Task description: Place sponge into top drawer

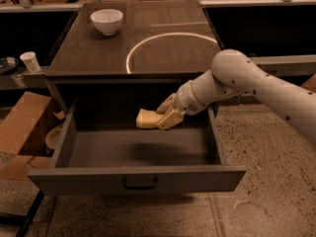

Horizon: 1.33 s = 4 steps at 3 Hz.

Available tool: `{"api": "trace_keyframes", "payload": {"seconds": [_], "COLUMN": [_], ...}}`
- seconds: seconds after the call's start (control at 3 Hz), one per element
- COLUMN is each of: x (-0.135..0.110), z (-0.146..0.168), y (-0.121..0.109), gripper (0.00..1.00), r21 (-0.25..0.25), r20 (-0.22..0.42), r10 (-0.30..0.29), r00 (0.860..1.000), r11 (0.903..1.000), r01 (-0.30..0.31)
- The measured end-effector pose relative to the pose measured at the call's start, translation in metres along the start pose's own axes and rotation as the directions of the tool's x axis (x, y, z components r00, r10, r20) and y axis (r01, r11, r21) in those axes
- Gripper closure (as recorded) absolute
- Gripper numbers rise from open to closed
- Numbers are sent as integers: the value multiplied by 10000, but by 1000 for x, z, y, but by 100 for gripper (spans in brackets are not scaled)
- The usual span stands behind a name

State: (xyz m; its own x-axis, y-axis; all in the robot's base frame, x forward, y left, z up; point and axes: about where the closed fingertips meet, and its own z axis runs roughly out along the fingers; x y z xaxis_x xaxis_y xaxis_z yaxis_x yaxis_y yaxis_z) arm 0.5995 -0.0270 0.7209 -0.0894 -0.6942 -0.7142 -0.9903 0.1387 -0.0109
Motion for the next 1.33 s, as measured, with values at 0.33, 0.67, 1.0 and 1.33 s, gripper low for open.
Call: {"api": "trace_keyframes", "payload": {"seconds": [0.33,0.67,1.0,1.33], "x": [40,56,72,76], "z": [17,21,29,31], "y": [-25,-39,-48,-50], "gripper": [73,50,19,0], "r21": [812,1390,1723,1832], "r20": [-134,-162,-385,-456], "r10": [837,1188,1631,1795], "r00": [9964,9928,9859,9827], "r11": [9933,9835,9729,9685], "r01": [-824,-1154,-1542,-1684]}}
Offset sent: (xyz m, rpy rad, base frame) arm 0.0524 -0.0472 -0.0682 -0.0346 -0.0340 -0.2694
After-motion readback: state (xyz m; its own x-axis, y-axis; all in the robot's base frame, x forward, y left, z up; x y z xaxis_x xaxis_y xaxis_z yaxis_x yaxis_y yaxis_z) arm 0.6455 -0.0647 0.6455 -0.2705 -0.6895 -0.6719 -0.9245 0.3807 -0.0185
